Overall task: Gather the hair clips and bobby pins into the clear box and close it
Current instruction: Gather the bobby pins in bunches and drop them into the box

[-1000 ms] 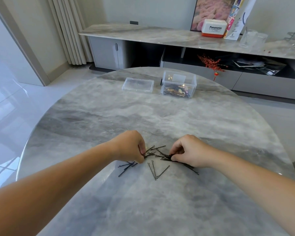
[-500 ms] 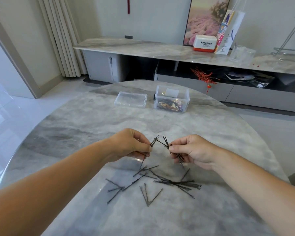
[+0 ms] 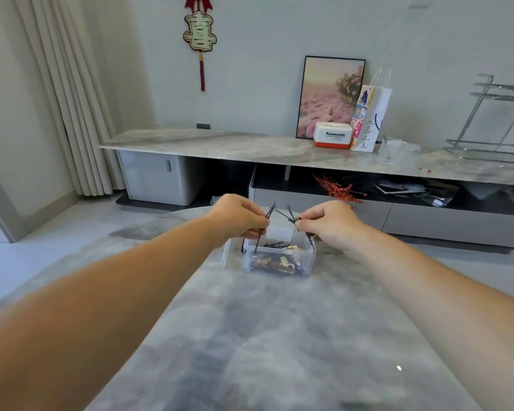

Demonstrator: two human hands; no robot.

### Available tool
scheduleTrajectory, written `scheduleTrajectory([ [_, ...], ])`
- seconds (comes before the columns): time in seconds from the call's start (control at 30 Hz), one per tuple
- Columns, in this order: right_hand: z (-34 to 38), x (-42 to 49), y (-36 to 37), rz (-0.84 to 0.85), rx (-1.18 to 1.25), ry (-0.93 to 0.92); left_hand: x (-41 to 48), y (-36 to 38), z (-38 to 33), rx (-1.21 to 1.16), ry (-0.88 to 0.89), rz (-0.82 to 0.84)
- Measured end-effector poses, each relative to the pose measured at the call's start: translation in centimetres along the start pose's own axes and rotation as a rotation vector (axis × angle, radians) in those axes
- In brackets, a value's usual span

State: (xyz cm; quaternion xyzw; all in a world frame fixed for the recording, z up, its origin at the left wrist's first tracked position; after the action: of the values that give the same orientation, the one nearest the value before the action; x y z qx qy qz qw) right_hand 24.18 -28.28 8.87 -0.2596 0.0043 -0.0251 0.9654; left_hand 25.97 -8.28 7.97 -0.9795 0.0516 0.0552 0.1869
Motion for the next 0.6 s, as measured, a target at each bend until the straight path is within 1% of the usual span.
scheduleTrajectory([
  [0.1,-0.3,2.6,1.1,0.003,-0.115,-0.041,3.2,0.9,0.0,0.083,0.03,-0.029],
  [0.33,-2.6,4.9,2.9,0.069,-0.275,-0.122,5.8,2.5,1.2,0.265,0.04,0.022],
  [0.4,-3.1,4.9,2.9,0.056,-0.274,-0.137,5.7,2.5,1.2,0.296,0.068,0.027],
  [0.5,-3.2,4.5,2.2,0.018,-0.197,-0.15,5.0,2.0,0.7,0.341,0.115,0.009],
  [0.6,-2.7,2.5,1.2,-0.044,-0.17,-0.176,3.0,1.2,0.7,0.32,0.136,-0.025],
])
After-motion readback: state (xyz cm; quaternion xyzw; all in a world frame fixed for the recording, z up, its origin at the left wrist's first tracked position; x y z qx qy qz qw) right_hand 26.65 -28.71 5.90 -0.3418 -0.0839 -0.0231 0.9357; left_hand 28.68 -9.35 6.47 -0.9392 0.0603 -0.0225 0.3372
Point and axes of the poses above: each hand's wrist, its own x-axis towards the middle knuckle, its own y-axis out of the palm, z = x × y, the point moved 4 cm from there along x, towards the middle knuckle, and after that the axes turned 4 degrees about x, right-handed, at the moved point
